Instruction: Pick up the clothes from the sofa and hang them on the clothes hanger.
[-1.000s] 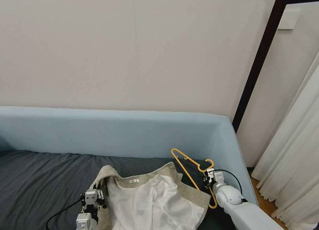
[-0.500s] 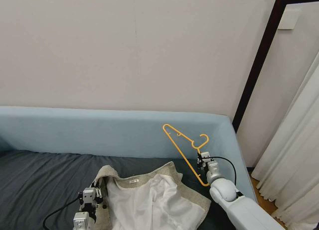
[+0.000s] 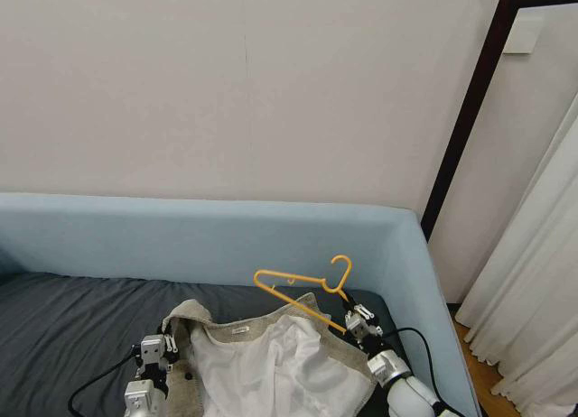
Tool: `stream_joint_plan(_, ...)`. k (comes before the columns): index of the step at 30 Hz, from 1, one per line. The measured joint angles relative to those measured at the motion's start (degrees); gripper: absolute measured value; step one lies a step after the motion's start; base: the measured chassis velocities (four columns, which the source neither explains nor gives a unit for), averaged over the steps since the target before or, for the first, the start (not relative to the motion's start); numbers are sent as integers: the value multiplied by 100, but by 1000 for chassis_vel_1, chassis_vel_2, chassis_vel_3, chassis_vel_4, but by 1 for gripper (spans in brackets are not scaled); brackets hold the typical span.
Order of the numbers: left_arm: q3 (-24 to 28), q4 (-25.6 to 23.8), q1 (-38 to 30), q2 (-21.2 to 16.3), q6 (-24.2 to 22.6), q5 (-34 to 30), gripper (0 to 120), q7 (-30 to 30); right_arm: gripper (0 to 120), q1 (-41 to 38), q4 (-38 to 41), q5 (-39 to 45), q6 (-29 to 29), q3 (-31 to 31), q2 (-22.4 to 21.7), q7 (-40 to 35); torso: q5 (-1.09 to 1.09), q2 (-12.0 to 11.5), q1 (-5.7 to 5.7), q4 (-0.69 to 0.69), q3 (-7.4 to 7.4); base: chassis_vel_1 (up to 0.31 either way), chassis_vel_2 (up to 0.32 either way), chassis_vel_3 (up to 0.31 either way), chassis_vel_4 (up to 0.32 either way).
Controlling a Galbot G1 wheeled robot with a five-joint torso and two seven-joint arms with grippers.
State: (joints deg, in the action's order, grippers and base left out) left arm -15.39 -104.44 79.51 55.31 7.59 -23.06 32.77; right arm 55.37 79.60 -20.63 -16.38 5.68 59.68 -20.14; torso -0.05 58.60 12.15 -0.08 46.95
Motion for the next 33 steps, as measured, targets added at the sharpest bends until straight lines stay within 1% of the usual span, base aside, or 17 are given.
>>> stream_joint_plan(1,-1,-37,38,-25,-6,-1,1,0,5,97,0,-347,-110,-8,16,-87,-1,0,0,1,0,0,0,0,0)
stream_joint_plan(3,0,-86,104,-37,-7,16,1,0,5,217,16,-674,-166,24,45,-170,0,0,0,1,0,0,0,0,0)
stream_joint_plan(6,2,-148,158,-29,-23,29,1,1,5,333,82,-894,-197,89,71,-231,-1,1,0,2,0,0,0,0,0)
stream_joint_plan(9,-5,-319,295,9,-53,42,1,42,5,529,187,-1039,-178,310,94,-274,-1,0,0,1,0,0,0,0,0)
stream_joint_plan(16,38,-451,452,59,-65,91,1,78,5,580,185,-1073,-109,511,181,-303,0,1,0,2,0,0,0,0,0)
stream_joint_plan(19,162,-572,500,140,-128,137,1,93,5,514,24,-917,79,722,379,-369,0,0,0,1,0,0,0,0,0)
stream_joint_plan(20,162,-572,500,140,-128,137,1,93,5,514,24,-917,79,722,379,-369,0,0,0,1,0,0,0,0,0)
stream_joint_plan(22,231,-726,581,161,-171,168,1,102,5,360,-155,-664,282,872,585,-448,-1,0,0,1,0,0,0,0,0)
stream_joint_plan(24,283,-864,636,42,-180,170,1,87,5,141,-254,-405,449,1078,693,-468,0,1,0,2,0,0,0,0,0)
stream_joint_plan(26,319,-889,615,-23,-180,164,1,56,5,59,-279,-360,478,1143,723,-467,0,0,0,2,1,0,0,0,0)
stream_joint_plan(30,791,-1003,304,-412,-218,38,1,-88,5,-279,-391,-199,571,1418,815,-465,-1,0,0,0,1,0,0,0,0)
stream_joint_plan(31,791,-1003,304,-412,-218,38,1,-88,5,-279,-391,-199,571,1418,815,-465,-1,0,0,0,1,0,0,0,0)
stream_joint_plan(33,1005,-1050,204,-579,-262,-13,1,-109,5,-300,-399,-138,592,1435,856,-457,-1,0,0,1,1,0,0,0,0)
